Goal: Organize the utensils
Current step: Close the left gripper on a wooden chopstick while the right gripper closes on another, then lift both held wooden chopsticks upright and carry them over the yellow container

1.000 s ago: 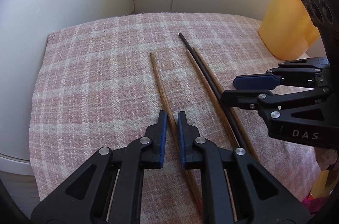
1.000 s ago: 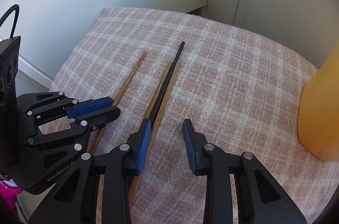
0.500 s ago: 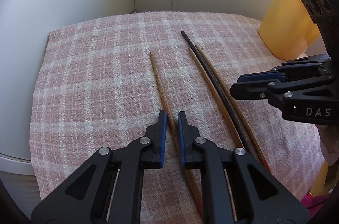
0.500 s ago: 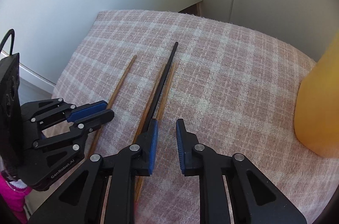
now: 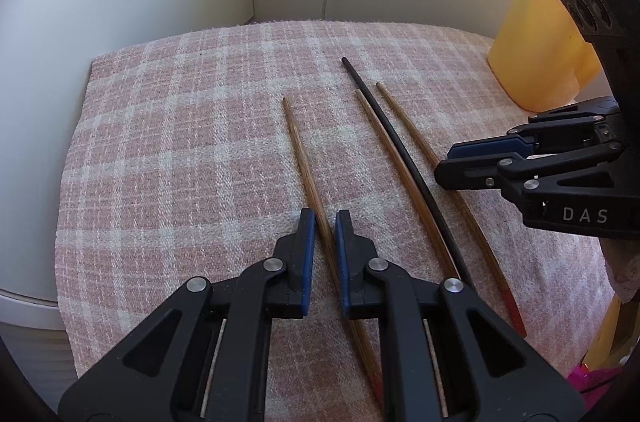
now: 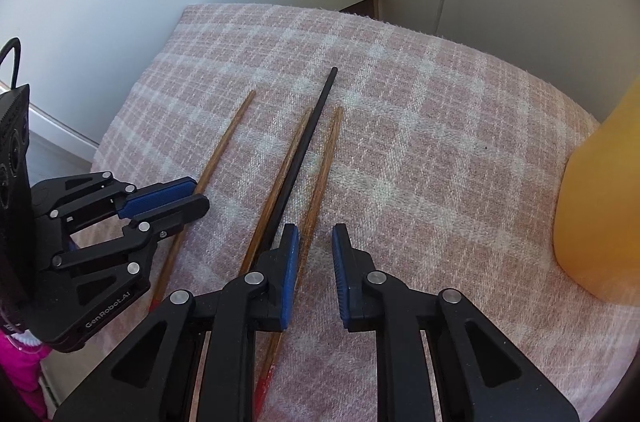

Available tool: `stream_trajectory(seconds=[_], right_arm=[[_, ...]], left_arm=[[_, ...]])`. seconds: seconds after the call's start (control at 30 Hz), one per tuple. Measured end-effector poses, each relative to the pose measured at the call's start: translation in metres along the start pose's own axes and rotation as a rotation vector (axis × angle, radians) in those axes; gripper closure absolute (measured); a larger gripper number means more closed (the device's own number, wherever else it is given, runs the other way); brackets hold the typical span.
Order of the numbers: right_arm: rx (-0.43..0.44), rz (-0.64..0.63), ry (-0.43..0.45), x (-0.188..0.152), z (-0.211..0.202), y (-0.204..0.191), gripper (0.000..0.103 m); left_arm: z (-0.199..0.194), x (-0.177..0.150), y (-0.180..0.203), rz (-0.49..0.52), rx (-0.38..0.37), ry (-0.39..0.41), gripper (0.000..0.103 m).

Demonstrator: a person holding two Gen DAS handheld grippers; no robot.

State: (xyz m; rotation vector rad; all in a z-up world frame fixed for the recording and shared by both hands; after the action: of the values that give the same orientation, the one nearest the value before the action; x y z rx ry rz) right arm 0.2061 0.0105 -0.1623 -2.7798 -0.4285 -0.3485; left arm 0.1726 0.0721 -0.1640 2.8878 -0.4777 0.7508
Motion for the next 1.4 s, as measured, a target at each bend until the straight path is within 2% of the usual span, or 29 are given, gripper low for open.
stream_trajectory(seconds=[0.17, 0.23, 0.27, 0.3, 0.53, 0.73, 0.97, 1.13, 1.4], right_arm=[[0.001, -0.006, -0.036, 0.005, 0.01, -0.006, 0.088], [0.015, 0.012, -0.05, 0.01, 0.013, -0.006, 0.088], [0.021, 0.021, -0.056, 0.012, 0.015, -0.006, 0.089], [0.016, 0.021, -0.06, 0.013, 0.016, -0.005, 0.095], [0.062, 0.064, -0.033, 0.009, 0.008, -0.002, 0.098], [0.071, 0.055, 0.047, 0.001, -0.016, 0.0, 0.098], [-0.001, 0.025, 0.218, 0.0, -0.06, 0.012, 0.098], [-0.087, 0.006, 0.34, -0.001, -0.087, 0.023, 0.098], [-0.115, 0.037, 0.451, -0.012, -0.128, 0.043, 0.098]], left_arm=[[0.008, 0.009, 0.004, 0.023, -0.014, -0.041, 0.093], [0.012, 0.014, 0.002, -0.013, -0.045, -0.058, 0.093], [0.014, 0.017, 0.001, -0.029, -0.063, -0.063, 0.093], [0.016, 0.018, 0.0, -0.033, -0.074, -0.067, 0.093], [0.009, 0.015, -0.001, -0.087, -0.106, -0.022, 0.099], [-0.01, 0.013, 0.009, -0.119, -0.122, 0.064, 0.099], [-0.042, 0.03, 0.031, -0.107, -0.131, 0.179, 0.099], [-0.061, 0.046, 0.052, -0.082, -0.143, 0.255, 0.099], [-0.089, 0.073, 0.079, -0.036, -0.175, 0.357, 0.099]])
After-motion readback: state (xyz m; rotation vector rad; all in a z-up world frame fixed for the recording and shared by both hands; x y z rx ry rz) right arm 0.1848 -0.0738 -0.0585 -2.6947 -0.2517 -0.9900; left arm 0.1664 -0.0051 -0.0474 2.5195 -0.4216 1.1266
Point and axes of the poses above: each gripper's, at about its wrist camera, not at the fingertips, and z roughly the way its jaws point, y to its right, x to its top, the point moved 7 cm from there along z, roughly the way its jaws point, and after that the axes turned 8 degrees about z, right-handed, at the moved point
